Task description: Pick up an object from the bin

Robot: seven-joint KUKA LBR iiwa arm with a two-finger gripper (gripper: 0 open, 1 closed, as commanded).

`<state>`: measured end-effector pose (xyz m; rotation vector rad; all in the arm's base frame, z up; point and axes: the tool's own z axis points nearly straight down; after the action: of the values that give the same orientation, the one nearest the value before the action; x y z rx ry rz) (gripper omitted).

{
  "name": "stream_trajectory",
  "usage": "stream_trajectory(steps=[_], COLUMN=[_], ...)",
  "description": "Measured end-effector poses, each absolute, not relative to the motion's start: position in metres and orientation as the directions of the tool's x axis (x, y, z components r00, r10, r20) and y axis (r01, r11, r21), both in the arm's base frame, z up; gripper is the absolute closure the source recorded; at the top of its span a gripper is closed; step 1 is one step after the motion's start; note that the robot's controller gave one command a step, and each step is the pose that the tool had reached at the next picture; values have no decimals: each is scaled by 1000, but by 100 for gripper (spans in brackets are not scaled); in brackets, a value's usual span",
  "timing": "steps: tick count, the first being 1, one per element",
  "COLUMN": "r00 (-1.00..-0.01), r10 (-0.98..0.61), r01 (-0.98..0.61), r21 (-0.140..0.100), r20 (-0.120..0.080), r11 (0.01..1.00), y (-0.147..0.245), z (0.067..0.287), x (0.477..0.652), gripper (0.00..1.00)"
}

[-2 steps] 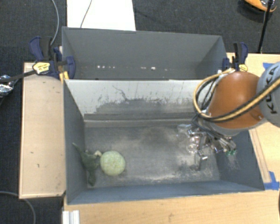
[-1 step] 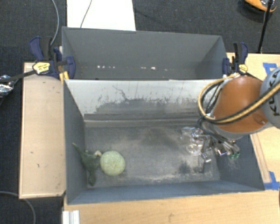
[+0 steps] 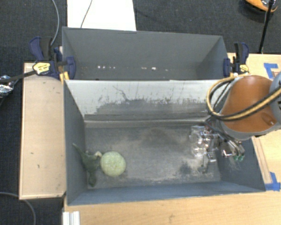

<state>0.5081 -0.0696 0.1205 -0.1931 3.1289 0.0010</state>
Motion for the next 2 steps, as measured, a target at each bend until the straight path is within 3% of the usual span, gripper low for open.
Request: stream_trajectory(steps=[1,2], r00=[-935,-875], r10=[-355,-483], r01=[-355,-483], r21=[-2,-3], r20=[-8,-23], r11=[935,876], y=[-96,-129], z=[139,75], x=[518,501], gripper=[0,100])
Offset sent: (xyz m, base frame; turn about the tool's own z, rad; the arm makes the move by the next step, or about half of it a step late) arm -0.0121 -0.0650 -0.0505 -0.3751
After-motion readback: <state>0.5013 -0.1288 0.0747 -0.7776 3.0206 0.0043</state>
